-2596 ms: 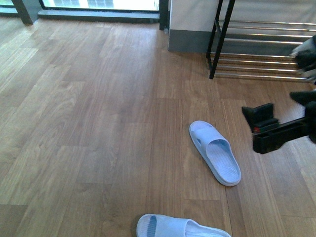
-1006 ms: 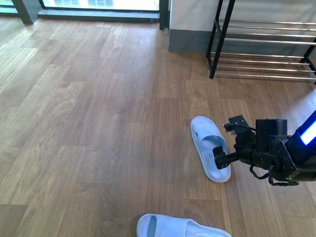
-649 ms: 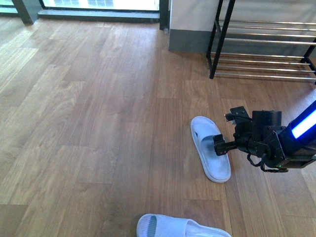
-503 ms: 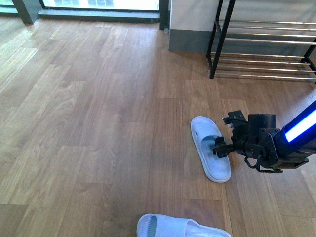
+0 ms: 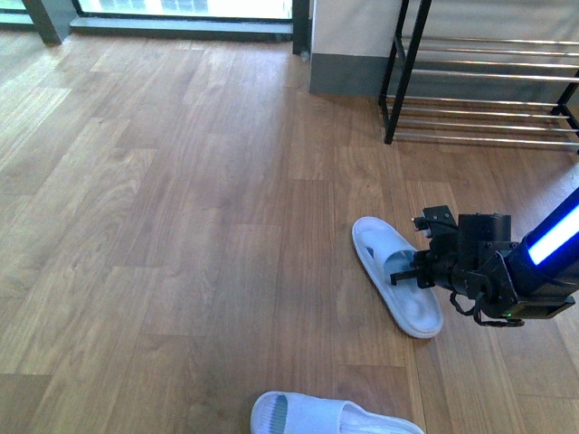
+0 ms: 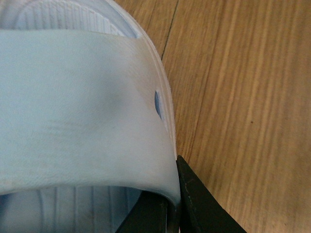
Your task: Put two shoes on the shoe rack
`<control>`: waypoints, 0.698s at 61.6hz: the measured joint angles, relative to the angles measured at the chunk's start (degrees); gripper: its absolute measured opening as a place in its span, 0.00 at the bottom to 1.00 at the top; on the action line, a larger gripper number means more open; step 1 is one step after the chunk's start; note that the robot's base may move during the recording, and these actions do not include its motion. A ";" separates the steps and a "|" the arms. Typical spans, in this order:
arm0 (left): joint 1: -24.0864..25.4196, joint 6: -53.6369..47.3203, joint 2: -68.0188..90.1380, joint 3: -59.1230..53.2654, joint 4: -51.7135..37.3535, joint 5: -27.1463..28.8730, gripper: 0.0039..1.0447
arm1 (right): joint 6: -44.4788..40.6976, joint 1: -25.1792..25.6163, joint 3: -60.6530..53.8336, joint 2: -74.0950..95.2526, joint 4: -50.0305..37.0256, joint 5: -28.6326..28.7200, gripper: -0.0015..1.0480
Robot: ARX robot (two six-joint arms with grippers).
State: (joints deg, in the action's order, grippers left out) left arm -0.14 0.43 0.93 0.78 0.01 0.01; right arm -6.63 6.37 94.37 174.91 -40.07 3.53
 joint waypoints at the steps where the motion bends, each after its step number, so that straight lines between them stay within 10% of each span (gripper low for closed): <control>1: 0.00 0.00 0.00 0.00 0.00 0.00 0.91 | 0.55 0.00 -1.27 -0.92 -0.76 -0.48 0.02; 22: 0.00 0.00 0.00 0.00 0.00 0.00 0.91 | 6.16 0.87 -35.58 -32.04 -12.72 -6.75 0.02; 43: 0.00 0.00 0.00 0.00 0.00 0.00 0.91 | 6.86 5.60 -66.90 -74.99 -5.55 -5.20 0.02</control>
State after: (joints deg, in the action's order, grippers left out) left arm -0.14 0.43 0.93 0.78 0.01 0.01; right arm 0.23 11.97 27.46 99.92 -45.63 -1.67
